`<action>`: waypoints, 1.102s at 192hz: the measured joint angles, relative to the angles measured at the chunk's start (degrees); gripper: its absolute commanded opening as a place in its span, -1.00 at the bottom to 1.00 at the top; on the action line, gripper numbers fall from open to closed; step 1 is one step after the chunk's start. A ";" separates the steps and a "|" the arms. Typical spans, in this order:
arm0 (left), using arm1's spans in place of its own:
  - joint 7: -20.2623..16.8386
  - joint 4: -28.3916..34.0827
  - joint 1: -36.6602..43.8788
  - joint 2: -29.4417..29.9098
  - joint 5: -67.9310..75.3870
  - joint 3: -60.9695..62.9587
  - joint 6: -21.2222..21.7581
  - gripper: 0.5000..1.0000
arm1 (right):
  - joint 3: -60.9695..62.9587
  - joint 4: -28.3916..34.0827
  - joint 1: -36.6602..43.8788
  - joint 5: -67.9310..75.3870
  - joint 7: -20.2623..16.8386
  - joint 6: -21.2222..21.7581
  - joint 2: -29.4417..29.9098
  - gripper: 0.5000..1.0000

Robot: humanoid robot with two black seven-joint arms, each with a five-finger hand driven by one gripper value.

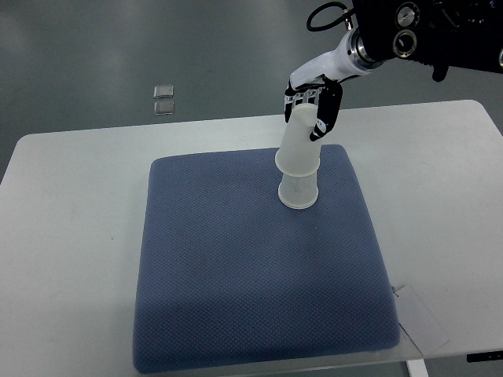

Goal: Stack paper cups

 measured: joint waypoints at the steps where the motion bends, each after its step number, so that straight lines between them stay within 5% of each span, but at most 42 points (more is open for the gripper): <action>1: 0.00 0.00 0.00 0.00 0.00 0.00 0.00 1.00 | -0.01 0.00 -0.02 -0.01 0.00 0.00 0.00 0.02; 211: 0.00 0.00 0.00 0.00 0.00 0.00 0.00 1.00 | 0.92 -1.61 -0.10 0.80 0.04 -0.44 -1.07 0.22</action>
